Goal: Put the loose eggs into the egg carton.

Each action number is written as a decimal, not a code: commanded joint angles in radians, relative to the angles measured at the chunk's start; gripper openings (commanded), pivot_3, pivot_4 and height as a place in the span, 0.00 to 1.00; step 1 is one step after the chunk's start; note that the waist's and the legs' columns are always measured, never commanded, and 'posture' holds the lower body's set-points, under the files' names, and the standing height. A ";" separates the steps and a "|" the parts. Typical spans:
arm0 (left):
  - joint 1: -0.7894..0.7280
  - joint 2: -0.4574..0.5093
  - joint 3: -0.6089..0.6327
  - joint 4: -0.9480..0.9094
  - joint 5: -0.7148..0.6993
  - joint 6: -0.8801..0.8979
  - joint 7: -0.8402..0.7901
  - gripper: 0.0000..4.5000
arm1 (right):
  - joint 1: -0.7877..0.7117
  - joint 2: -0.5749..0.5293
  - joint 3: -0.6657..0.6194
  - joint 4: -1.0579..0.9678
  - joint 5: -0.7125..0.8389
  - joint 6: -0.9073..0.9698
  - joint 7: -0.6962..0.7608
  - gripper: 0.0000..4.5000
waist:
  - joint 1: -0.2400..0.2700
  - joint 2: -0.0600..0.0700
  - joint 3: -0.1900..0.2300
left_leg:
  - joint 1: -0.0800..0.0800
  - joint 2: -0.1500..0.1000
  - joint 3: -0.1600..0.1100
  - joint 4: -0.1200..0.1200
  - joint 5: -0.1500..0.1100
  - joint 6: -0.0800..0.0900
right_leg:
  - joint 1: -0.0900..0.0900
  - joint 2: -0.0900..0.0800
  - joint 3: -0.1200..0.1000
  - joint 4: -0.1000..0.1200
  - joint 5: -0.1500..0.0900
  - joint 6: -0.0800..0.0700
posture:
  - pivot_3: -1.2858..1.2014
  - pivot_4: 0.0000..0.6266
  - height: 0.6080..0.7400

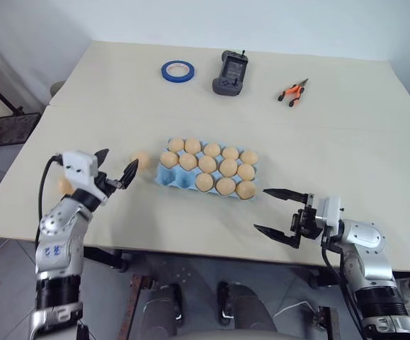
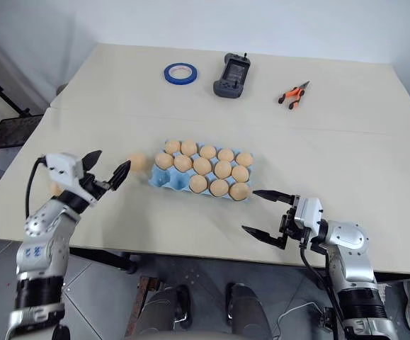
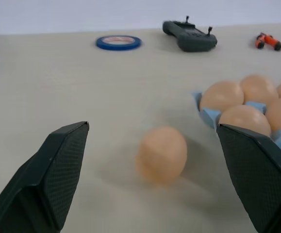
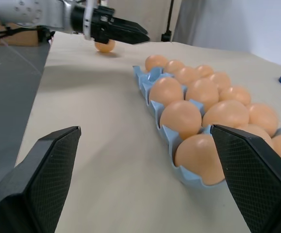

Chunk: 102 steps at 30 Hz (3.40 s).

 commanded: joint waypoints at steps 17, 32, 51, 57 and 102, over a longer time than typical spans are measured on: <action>-0.175 0.032 -0.064 0.246 0.062 0.006 -0.046 0.39 | 0.014 0.031 0.004 -0.067 0.003 -0.004 -0.077 1.00 | 0.000 0.000 0.000 | 0.000 0.001 -0.001 0.000 0.000 0.000 | -0.002 0.000 -0.001 0.002 0.005 0.009 | 0.52 0.24 1.00; -0.205 0.032 -0.280 0.046 -0.021 0.006 -0.448 0.39 | 0.020 0.036 0.003 -0.045 -0.004 -0.021 -0.080 1.00 | -0.002 0.000 0.000 | 0.000 0.000 0.000 -0.001 0.000 -0.001 | -0.001 0.000 -0.001 0.002 0.004 0.007 | 0.52 0.24 1.00; -0.031 0.175 -0.063 -0.044 -0.106 -0.100 -0.540 0.99 | 0.023 0.009 -0.018 -0.021 0.006 -0.040 -0.059 1.00 | -0.009 0.001 0.000 | 0.000 0.001 -0.002 -0.001 0.000 -0.001 | -0.002 0.000 -0.001 0.003 0.003 0.005 | 0.52 0.24 1.00; 0.222 0.282 0.138 -0.158 -0.180 -0.111 -0.574 0.99 | 0.000 -0.033 -0.042 0.008 0.029 -0.032 -0.011 1.00 | -0.016 0.002 0.001 | 0.000 0.001 -0.002 -0.003 0.000 -0.001 | -0.003 -0.001 -0.001 0.002 -0.004 -0.007 | 0.52 0.24 1.00; 0.272 0.060 0.268 -0.124 -0.041 0.159 0.244 0.90 | -0.076 0.022 -0.020 0.083 0.014 -0.044 0.030 1.00 | -0.028 0.002 -0.002 | -0.001 0.017 0.016 -0.010 -0.002 -0.003 | -0.004 0.014 0.003 -0.025 0.023 0.001 | 0.52 0.24 1.00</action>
